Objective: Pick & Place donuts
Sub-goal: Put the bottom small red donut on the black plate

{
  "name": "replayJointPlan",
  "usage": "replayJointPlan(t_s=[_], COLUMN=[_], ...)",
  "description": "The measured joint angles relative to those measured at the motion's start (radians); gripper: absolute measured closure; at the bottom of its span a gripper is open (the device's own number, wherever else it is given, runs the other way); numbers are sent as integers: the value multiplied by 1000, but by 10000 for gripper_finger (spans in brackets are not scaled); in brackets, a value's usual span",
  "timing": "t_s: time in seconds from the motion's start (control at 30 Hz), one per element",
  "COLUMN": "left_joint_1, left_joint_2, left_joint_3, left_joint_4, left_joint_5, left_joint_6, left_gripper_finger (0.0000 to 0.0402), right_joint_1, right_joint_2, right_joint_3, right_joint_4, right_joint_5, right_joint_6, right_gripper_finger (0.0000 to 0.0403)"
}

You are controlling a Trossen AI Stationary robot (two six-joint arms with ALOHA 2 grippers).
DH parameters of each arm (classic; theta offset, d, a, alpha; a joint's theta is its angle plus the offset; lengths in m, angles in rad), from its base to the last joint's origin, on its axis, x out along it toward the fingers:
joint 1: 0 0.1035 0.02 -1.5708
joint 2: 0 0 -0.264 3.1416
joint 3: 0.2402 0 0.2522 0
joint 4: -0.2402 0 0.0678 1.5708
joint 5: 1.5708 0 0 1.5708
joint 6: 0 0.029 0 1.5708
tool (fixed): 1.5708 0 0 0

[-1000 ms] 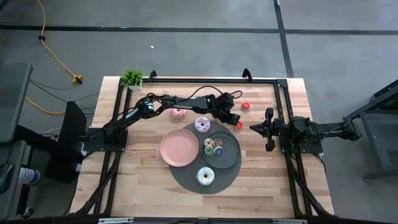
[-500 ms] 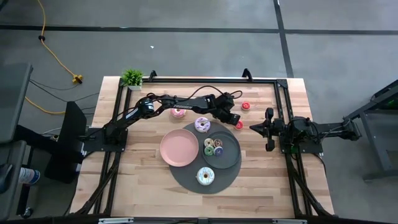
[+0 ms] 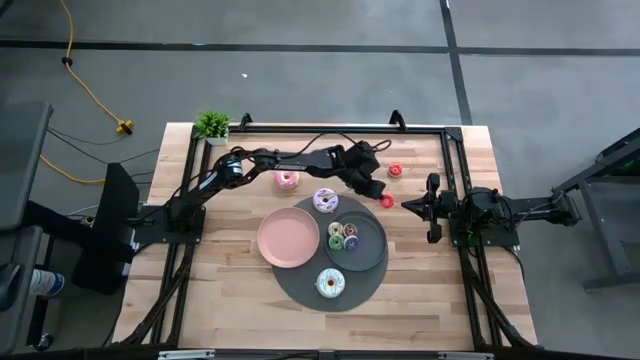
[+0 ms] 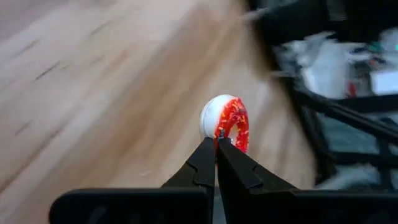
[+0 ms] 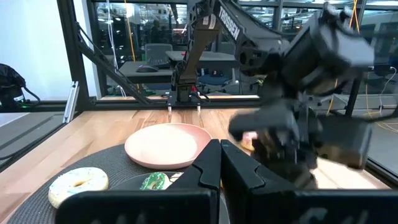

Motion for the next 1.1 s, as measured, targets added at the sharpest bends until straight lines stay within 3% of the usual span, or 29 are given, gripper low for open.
replayJointPlan(t_s=[0.4, 0.5, 0.7, 0.83, 1.1], left_joint_1=[0, -5, -30, -42, -70], left_joint_2=[-100, -114, -120, -120, -119], left_joint_3=[0, -1, -1, -1, -15], left_joint_4=[-197, -303, -446, -480, -486], left_joint_5=[298, 269, 104, 36, 21], left_joint_6=[308, 429, 609, 652, 653], left_gripper_finger=[399, 399, 399, 399, 399], right_joint_1=[0, 0, 0, 0, 0], right_joint_2=[0, 0, 0, 0, 0], right_joint_3=[0, 0, 0, 0, 0], right_joint_4=[-3, 0, 0, 0, 0], right_joint_5=[0, 0, 0, 0, 0], right_joint_6=[0, 0, 0, 0, 0], right_gripper_finger=[402, 402, 402, 402, 402])
